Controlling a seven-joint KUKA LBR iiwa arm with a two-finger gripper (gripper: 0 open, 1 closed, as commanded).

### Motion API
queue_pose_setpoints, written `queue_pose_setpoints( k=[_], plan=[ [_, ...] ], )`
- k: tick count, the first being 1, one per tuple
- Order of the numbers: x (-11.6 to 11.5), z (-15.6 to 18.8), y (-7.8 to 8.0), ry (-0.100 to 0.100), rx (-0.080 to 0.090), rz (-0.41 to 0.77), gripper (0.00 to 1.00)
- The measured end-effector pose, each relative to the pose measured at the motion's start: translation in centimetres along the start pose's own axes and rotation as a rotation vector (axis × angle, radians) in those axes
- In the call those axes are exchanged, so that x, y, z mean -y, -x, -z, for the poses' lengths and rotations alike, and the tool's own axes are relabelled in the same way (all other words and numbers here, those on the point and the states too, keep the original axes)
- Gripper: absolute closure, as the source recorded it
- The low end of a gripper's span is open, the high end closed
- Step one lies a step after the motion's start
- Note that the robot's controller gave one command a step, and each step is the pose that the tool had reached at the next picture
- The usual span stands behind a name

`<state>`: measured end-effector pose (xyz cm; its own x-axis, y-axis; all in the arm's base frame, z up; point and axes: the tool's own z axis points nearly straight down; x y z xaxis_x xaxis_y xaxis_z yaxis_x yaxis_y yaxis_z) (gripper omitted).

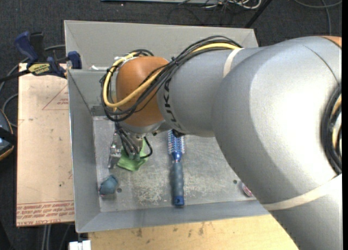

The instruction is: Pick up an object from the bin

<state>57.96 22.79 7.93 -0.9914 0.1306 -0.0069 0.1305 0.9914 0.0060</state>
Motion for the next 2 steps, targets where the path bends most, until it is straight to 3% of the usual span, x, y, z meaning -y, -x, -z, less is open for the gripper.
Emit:
queue_pose_setpoints(
  k=[1, 2],
  plan=[
    [-0.4, 4.3, 0.4, -0.002, -0.001, 0.074, 1.0],
    [3.8, 16.8, 1.0, -0.003, 0.001, 0.408, 1.0]
  ],
)
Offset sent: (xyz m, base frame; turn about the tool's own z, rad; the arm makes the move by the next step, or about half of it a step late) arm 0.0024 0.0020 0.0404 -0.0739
